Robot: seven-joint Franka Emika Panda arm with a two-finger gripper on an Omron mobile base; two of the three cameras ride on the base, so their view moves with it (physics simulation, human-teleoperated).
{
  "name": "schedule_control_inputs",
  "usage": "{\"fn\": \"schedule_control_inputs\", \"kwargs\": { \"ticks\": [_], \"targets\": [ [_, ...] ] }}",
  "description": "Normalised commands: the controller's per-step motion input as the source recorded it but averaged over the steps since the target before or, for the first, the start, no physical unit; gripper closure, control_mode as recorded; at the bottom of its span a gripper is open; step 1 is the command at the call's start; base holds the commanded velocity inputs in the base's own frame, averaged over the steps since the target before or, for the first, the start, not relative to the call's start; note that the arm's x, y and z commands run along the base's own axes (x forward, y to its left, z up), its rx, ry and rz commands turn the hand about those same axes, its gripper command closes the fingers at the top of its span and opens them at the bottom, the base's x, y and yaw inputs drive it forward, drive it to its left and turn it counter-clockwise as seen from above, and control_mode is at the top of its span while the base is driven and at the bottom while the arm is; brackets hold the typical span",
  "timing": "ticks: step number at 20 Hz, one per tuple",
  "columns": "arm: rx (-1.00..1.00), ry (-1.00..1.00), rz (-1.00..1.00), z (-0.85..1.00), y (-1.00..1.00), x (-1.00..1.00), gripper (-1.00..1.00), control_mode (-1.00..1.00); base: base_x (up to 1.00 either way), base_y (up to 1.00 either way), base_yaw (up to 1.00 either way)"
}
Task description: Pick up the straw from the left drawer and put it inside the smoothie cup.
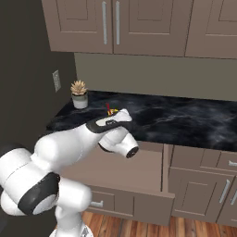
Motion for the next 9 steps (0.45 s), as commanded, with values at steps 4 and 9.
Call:
{"fn": "schedule_control_inputs", "kwargs": {
  "ticks": [4,9],
  "targets": [
    [-0.19,0.03,0.00,0.91,0.04,-0.67,-1.00,-1.00,0.00,0.00,0.00],
    [-0.12,-0.04,0.00,0.35,0.13,-0.38,-1.00,-1.00,0.00,0.00,0.00]
  ]
}}
